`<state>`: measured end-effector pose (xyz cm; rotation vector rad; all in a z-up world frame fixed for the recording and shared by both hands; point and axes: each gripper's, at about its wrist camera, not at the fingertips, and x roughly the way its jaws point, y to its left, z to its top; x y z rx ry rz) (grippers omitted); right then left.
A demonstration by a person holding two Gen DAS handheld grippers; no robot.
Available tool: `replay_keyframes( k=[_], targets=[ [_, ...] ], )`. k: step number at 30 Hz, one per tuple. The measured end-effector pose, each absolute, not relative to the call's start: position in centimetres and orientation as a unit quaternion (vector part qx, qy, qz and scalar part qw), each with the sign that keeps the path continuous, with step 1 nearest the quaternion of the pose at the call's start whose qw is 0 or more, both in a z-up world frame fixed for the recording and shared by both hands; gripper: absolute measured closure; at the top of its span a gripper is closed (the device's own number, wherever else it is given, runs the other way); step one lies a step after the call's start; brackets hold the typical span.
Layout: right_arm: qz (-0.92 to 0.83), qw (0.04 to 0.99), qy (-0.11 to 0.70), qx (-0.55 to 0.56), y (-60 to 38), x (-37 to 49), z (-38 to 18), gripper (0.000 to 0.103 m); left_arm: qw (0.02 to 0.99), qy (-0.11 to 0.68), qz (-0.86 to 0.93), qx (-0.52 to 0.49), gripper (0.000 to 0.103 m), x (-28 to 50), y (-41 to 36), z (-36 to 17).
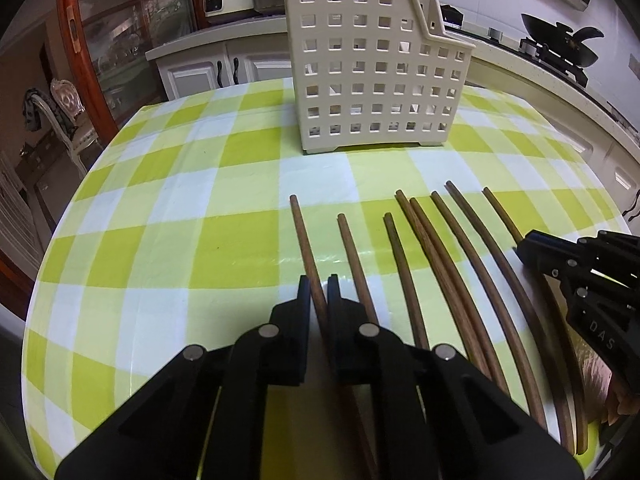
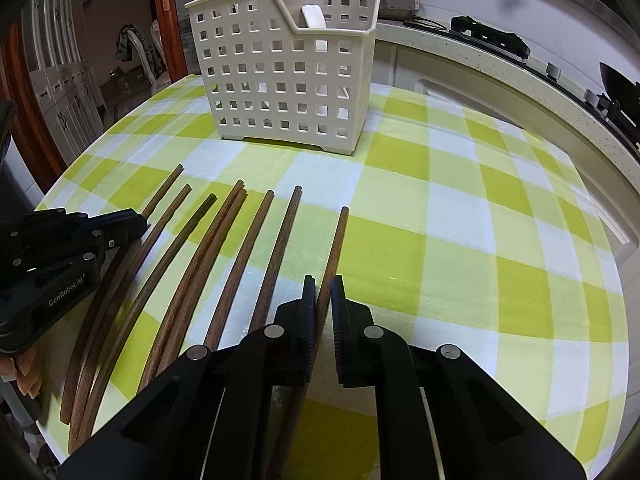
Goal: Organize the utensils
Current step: 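Close the right tool on one brown chopstick and lift it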
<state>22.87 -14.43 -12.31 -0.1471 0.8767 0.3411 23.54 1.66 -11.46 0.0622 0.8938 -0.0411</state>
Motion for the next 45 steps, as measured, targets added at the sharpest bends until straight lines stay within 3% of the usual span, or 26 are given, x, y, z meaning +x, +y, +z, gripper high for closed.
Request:
replay_keyframes(
  k=[8,22,27,33,39,41,42,43,45],
  targets=[
    [0.172,0.899,0.402,-0.025,-15.8,22.5,-10.9,0.096,0.908,0.417,-0.024,0.007,0.096,22.8,2.7,-10.2],
    [0.183,0.93,0.318,-0.01,-16.7,19.1,-3.9,0.096,0.944,0.329,-0.02,0.013,0.097,18.5,2.7,-3.0],
    [0.168,0.916,0.363,-0.017,-17.3,19.8,-5.8,0.094,0.939,0.343,-0.023,0.012,0.097,18.3,2.6,-3.5],
    [0.145,0.896,0.417,-0.05,-17.5,21.5,-9.9,0.077,0.934,0.355,-0.034,0.008,0.097,18.3,2.8,-4.9],
    [0.143,0.879,0.448,-0.079,-17.2,24.3,-12.0,0.077,0.929,0.368,-0.038,0.0,0.097,19.1,3.2,-5.9],
    [0.147,0.878,0.445,-0.093,-16.8,24.6,-12.1,0.079,0.929,0.368,-0.038,-0.001,0.097,19.2,3.3,-6.0],
    [0.15,0.877,0.446,-0.098,-16.7,24.6,-12.1,0.084,0.929,0.368,-0.038,-0.002,0.097,19.2,3.3,-6.0],
    [0.156,0.875,0.448,-0.095,-16.6,24.6,-12.1,0.096,0.929,0.368,-0.039,-0.003,0.097,19.3,3.3,-5.9],
    [0.157,0.876,0.446,-0.097,-16.4,24.4,-12.1,0.097,0.93,0.366,-0.04,-0.005,0.097,19.3,3.4,-5.8]
  ],
)
